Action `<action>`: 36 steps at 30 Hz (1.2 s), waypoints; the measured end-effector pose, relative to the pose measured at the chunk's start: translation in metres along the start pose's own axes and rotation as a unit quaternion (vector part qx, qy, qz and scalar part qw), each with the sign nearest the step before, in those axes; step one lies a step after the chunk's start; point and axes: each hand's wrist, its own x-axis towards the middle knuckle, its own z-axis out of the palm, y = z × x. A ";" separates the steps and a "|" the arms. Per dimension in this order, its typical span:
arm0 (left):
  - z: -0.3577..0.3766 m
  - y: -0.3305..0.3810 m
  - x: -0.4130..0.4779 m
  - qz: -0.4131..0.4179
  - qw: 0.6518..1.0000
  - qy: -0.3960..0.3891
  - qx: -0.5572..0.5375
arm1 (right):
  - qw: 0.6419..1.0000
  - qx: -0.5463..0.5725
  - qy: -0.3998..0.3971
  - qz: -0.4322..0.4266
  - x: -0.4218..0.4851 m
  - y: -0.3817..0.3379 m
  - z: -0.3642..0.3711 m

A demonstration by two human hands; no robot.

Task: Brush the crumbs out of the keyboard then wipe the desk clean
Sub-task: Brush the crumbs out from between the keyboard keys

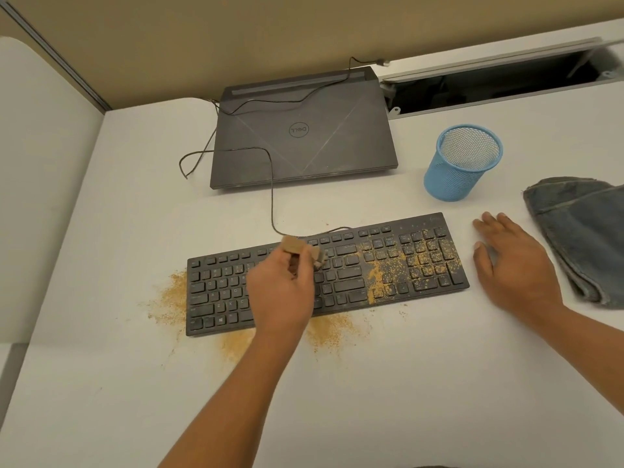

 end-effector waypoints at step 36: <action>0.020 0.028 0.037 0.133 0.969 -0.203 0.057 | 1.000 -0.004 -0.004 0.011 0.000 0.000 0.000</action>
